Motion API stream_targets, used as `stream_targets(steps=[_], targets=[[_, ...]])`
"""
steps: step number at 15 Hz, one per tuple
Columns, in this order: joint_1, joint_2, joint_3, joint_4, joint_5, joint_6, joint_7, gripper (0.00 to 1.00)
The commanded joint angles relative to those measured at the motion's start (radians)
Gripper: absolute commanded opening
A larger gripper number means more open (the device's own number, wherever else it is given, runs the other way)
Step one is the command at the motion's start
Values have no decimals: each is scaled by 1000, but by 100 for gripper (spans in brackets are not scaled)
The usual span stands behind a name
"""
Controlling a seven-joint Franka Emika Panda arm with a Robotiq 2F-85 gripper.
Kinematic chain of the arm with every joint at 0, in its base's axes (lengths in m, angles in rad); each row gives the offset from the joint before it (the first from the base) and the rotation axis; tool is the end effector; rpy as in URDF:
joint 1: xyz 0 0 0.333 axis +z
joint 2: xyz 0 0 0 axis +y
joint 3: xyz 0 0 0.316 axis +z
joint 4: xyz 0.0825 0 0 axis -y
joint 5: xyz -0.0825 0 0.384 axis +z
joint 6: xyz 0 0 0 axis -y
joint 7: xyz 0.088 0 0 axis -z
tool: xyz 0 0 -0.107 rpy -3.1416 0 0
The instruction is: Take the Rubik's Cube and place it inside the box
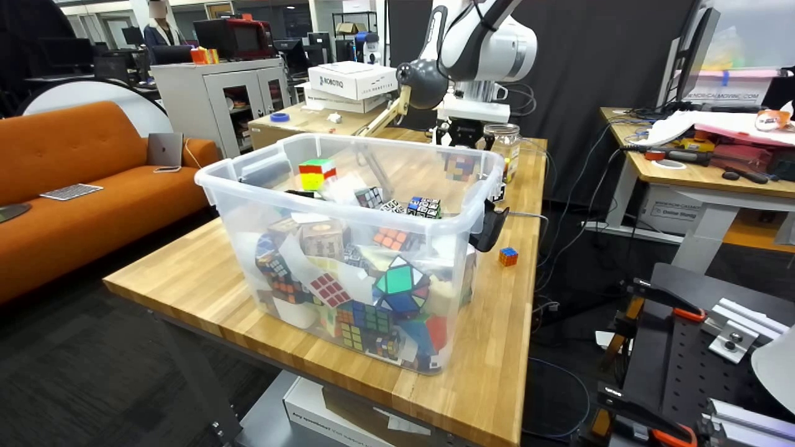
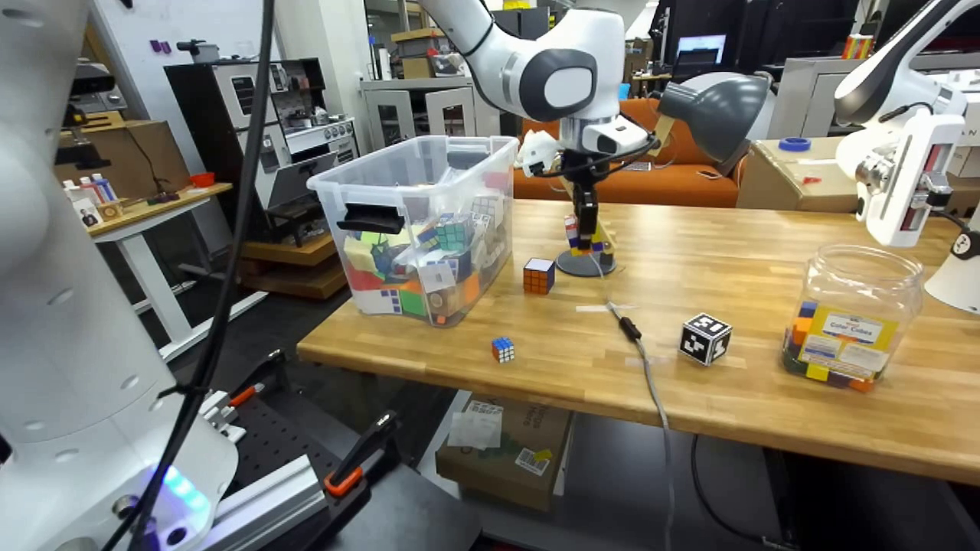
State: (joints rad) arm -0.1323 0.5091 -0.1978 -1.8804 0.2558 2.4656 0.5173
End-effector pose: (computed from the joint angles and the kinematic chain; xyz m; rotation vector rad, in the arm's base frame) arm 0.6128 -0.2021 0.2504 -2.6742 1.4806 -0.1296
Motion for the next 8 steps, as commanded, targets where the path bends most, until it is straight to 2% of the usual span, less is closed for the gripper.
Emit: stream_targets(steps=[1, 8], targets=[[64, -186, -16, -171, -60, 126, 0, 38], [119, -469, 69, -359, -147, 165, -55, 38]])
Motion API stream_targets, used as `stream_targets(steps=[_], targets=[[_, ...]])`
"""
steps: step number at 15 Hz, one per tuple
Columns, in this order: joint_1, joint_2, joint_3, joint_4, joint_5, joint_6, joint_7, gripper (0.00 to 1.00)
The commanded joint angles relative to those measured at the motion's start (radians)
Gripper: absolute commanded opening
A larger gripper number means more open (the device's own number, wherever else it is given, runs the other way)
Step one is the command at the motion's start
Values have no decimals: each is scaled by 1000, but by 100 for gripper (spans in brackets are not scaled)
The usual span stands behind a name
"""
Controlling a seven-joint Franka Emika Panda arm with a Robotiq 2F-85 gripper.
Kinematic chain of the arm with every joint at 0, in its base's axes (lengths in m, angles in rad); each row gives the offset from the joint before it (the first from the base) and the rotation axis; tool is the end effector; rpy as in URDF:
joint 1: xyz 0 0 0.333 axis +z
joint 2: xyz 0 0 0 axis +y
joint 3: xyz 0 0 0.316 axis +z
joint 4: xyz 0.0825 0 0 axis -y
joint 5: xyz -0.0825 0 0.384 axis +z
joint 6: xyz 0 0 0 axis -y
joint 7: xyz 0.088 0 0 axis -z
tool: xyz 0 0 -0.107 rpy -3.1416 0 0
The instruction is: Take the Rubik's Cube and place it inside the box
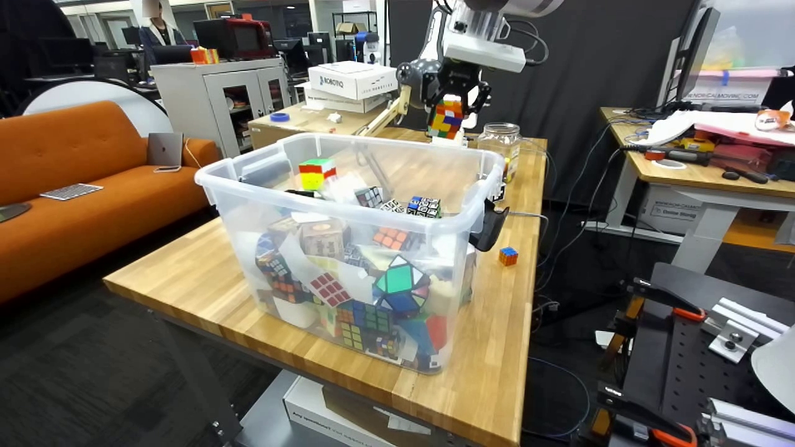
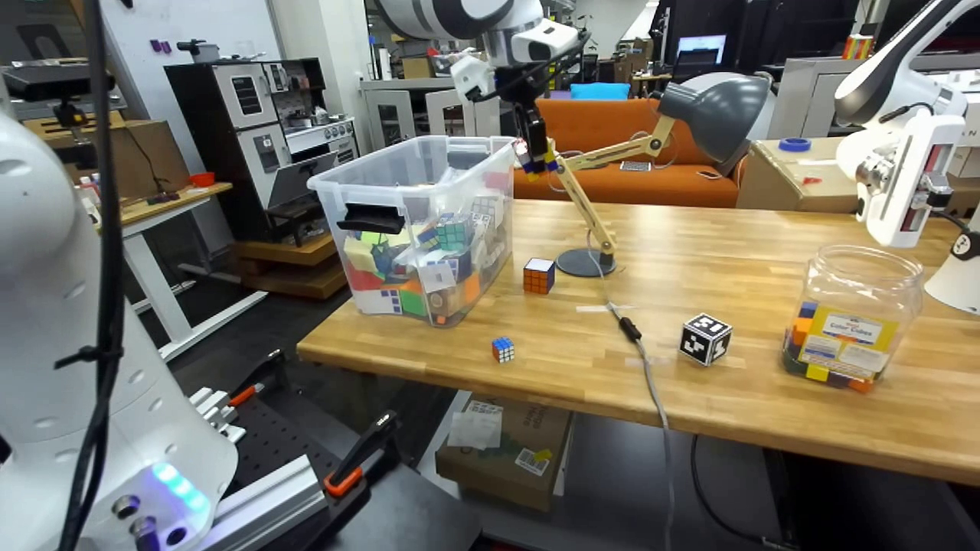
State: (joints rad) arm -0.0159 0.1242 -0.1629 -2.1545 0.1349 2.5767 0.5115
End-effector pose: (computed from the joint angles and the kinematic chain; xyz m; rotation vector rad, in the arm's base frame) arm 0.5724 -0.1042 0.3738 -2.7637 1.1508 -0.4291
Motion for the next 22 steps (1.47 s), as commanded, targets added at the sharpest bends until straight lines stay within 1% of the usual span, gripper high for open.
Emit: stream_targets(steps=[1, 6, 8, 10, 13, 14, 17, 22], targets=[[7, -115, 54, -106, -22, 51, -73, 38], [54, -264, 157, -205, -1, 30, -233, 38], [80, -310, 184, -240, 19, 17, -295, 38], [109, -336, 198, -274, 53, -9, -364, 38], [136, -325, 191, -311, 108, -70, -460, 38], [136, -312, 186, -315, 123, -107, -489, 38], [115, -269, 179, -318, 122, -183, -528, 38], [95, -217, 170, -297, 118, -198, -546, 38]])
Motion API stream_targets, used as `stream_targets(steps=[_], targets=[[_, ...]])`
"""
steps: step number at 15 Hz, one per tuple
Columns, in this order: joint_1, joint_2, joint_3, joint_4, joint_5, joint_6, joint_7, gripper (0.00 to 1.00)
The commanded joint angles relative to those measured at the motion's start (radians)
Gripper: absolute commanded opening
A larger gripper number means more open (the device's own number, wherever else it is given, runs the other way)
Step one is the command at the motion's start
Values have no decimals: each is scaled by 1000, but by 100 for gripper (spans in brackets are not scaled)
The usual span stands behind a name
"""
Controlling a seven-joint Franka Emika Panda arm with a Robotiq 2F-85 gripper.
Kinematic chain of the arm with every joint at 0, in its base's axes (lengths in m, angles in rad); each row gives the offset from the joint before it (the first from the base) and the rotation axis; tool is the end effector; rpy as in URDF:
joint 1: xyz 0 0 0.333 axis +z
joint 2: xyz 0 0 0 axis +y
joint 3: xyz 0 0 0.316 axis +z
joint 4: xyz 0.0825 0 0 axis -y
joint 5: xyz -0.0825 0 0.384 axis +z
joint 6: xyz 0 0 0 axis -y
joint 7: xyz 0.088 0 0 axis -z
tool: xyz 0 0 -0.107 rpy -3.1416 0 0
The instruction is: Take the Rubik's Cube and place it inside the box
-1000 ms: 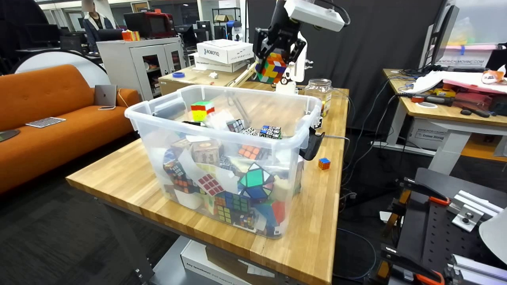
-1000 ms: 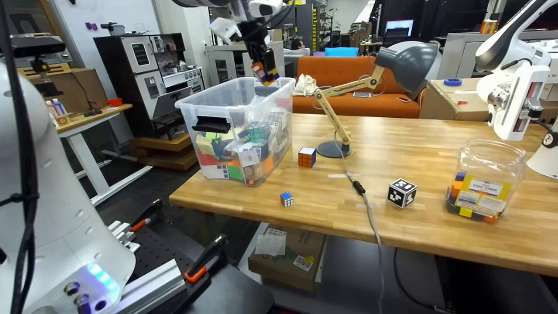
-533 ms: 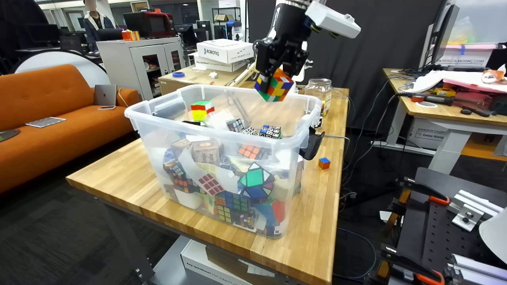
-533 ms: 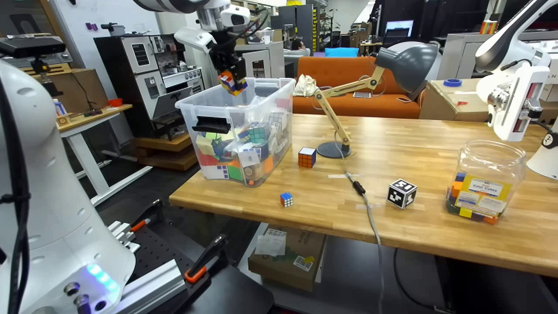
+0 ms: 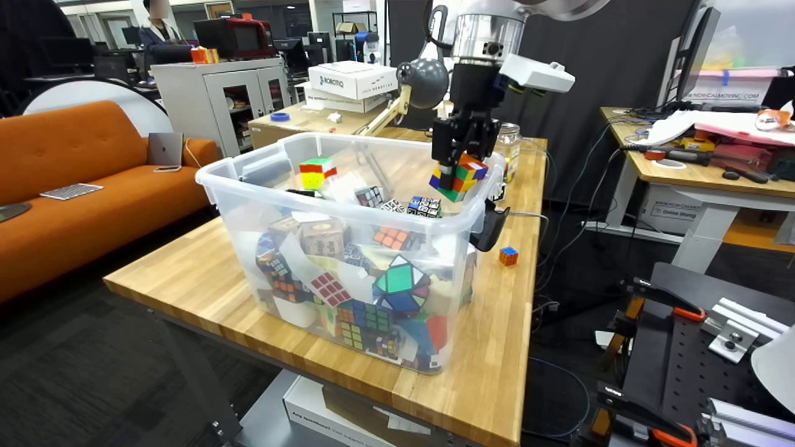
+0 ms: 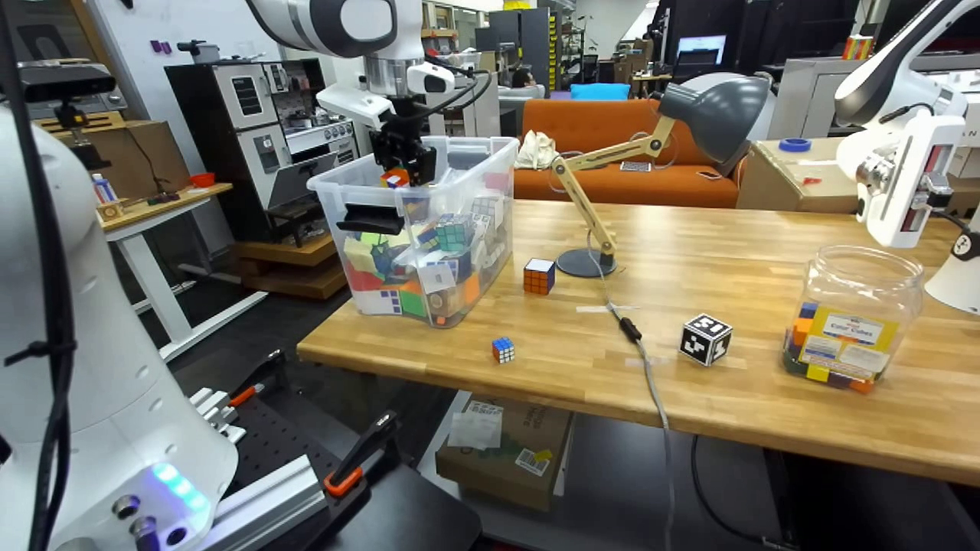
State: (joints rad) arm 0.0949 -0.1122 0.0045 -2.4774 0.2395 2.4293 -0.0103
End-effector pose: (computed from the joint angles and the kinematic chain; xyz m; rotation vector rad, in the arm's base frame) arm 0.4669 0.0473 0.3390 -2.9745 0.0996 -0.0843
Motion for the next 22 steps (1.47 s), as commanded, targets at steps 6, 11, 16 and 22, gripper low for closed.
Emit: stream_targets(steps=[6, 11, 16, 22], targets=[[-27, 89, 2, 64, 39, -43, -29, 38], [-50, 191, 2, 115, 22, -41, 4, 94], [-58, 217, 5, 139, 37, -46, -6, 100], [-61, 197, 8, 136, 45, -60, -26, 100]])
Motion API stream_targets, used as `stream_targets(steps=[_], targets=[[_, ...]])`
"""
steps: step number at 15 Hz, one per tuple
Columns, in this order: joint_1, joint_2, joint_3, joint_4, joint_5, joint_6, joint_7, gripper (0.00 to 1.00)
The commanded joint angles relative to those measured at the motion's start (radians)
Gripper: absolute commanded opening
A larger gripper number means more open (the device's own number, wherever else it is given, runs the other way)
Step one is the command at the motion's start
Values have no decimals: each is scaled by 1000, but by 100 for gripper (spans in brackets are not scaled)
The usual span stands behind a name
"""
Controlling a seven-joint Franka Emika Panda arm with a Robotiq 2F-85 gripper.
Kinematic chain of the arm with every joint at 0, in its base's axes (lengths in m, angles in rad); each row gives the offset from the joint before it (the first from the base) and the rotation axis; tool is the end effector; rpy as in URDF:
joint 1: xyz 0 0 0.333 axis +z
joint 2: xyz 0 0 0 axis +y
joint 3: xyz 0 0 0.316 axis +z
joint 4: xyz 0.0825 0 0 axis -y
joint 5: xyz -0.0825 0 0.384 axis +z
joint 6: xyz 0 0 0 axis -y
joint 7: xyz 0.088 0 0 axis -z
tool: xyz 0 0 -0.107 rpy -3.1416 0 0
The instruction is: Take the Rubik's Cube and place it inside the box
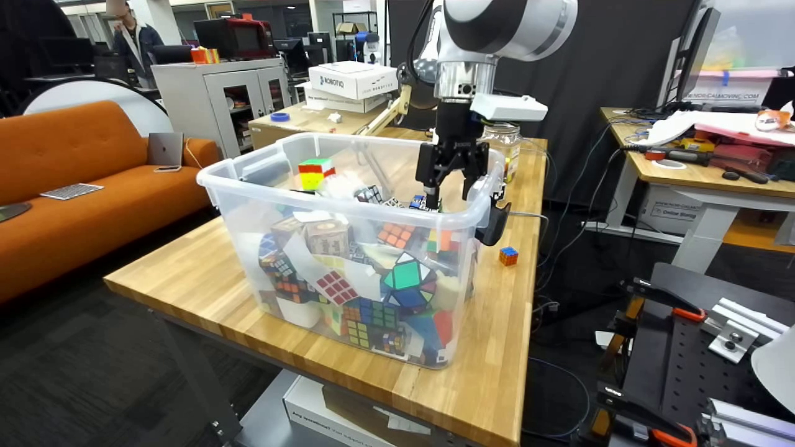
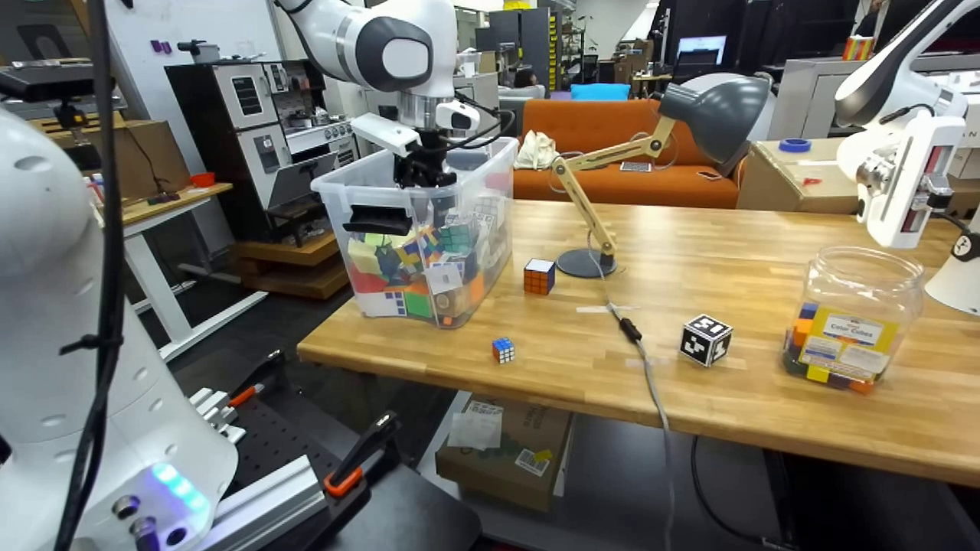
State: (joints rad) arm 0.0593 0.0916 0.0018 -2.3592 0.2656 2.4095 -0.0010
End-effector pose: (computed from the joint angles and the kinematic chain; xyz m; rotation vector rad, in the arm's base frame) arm 0.5019 0.0323 0.2863 -2.9616 0.2071 0.0688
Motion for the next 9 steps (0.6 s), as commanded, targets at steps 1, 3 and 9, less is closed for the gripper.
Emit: stream_targets(steps=[1, 3, 9], targets=[[-25, -17, 9, 14, 11, -46, -26, 100], [-25, -39, 10, 9, 18, -64, -35, 100], [-30, -127, 2, -9, 40, -96, -50, 100]])
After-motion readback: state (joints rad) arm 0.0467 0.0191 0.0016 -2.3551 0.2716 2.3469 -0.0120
